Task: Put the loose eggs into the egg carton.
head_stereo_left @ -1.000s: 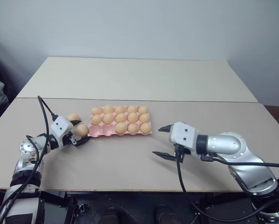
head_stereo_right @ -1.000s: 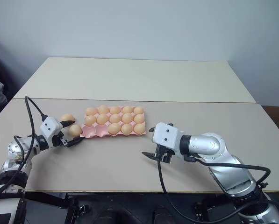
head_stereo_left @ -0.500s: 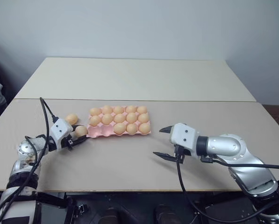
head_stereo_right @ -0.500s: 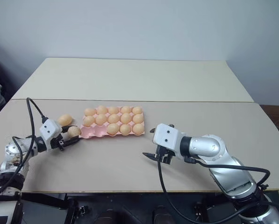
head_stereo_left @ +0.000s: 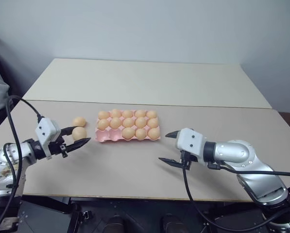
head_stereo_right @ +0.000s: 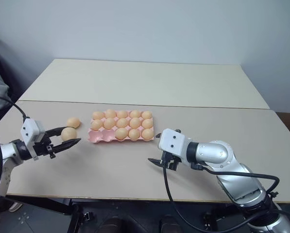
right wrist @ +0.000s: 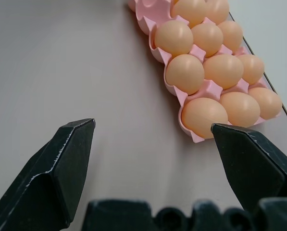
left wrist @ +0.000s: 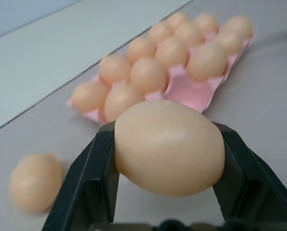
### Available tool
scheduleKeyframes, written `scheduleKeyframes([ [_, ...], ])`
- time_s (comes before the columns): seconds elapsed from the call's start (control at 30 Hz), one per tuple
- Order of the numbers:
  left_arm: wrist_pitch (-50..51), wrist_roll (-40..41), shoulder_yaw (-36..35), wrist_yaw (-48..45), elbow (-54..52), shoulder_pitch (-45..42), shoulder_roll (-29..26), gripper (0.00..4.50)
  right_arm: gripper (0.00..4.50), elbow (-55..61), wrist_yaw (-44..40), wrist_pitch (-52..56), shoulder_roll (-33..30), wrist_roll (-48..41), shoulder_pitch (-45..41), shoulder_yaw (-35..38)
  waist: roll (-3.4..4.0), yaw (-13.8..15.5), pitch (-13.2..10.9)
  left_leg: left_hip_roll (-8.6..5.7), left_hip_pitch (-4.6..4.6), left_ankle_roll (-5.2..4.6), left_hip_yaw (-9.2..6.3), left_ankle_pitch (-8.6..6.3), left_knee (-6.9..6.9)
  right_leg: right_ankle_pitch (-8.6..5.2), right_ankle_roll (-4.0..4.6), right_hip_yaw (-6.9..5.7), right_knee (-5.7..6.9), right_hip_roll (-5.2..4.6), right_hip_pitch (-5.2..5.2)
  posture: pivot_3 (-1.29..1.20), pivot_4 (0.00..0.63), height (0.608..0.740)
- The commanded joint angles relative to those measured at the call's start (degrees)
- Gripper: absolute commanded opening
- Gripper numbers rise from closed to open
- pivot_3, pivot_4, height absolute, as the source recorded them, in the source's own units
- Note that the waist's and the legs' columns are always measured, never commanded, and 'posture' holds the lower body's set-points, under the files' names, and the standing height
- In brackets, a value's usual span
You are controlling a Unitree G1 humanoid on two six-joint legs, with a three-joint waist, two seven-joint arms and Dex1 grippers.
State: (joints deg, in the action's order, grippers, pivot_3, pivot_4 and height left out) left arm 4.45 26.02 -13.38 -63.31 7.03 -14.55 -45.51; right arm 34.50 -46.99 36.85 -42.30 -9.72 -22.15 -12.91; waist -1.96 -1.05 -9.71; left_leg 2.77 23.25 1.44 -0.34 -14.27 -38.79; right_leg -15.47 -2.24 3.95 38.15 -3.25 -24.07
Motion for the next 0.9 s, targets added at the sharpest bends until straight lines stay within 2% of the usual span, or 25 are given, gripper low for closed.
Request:
scheduleKeyframes([
  [0.03,-1.22,-1.42,3.73,0.85,0.70,-4.92,3.96,2.32,4.50,2.41,1.44,0.20,0.35,0.44,-0.79,0.74,-0.01,0.31,0.00,-0.01,0.00,0.00,-0.01,0.00,-0.02,0.00,0.00,0.00,0.01,0.01,0.01,0.00,0.150,0.740],
  [0.27,-4.02,-4.81,8.41,-0.82,10.11,-13.08,9.85,2.32,4.50,4.40,2.22,1.36,-0.36,0.05,0.57,1.82,-0.02,0.01,0.01,-0.04,0.04,0.00,-0.01,0.00,-0.06,0.00,0.00,0.01,-0.02,0.02,-0.01,0.00,0.150,0.740],
  [0.6,-5.57,-5.26,9.19,-4.03,15.76,-17.62,11.22,2.32,4.50,7.69,3.10,4.04,-0.63,-1.49,0.75,3.65,-0.02,0.14,0.01,-0.04,0.03,-0.01,-0.02,0.00,-0.09,0.00,0.00,0.03,0.00,0.02,0.02,0.00,0.150,0.740],
  [0.8,-7.87,-6.98,9.62,-3.95,19.11,-20.04,11.95,4.28,4.50,7.42,3.49,3.71,-0.27,-1.09,0.65,3.13,-0.02,0.25,0.01,-0.05,0.04,-0.01,-0.03,0.00,-0.11,0.00,-0.01,0.02,-0.02,0.01,0.04,0.00,0.150,0.740],
  [0.83,-8.50,-7.27,9.58,-3.89,19.48,-20.24,12.02,4.49,4.50,7.38,3.58,3.65,-0.21,-1.08,0.68,3.06,-0.02,0.25,0.01,-0.05,0.05,-0.01,-0.03,0.00,-0.11,0.00,-0.01,0.02,-0.02,0.02,0.03,0.00,0.150,0.740],
  [0.9,-9.08,-7.30,9.42,-4.44,19.84,-20.60,12.02,4.49,4.50,7.23,3.77,3.49,-0.12,-1.00,0.65,2.78,-0.02,0.06,0.01,-0.05,0.05,-0.01,-0.03,0.00,-0.11,0.00,0.00,0.02,-0.02,0.01,0.02,0.00,0.150,0.740],
])
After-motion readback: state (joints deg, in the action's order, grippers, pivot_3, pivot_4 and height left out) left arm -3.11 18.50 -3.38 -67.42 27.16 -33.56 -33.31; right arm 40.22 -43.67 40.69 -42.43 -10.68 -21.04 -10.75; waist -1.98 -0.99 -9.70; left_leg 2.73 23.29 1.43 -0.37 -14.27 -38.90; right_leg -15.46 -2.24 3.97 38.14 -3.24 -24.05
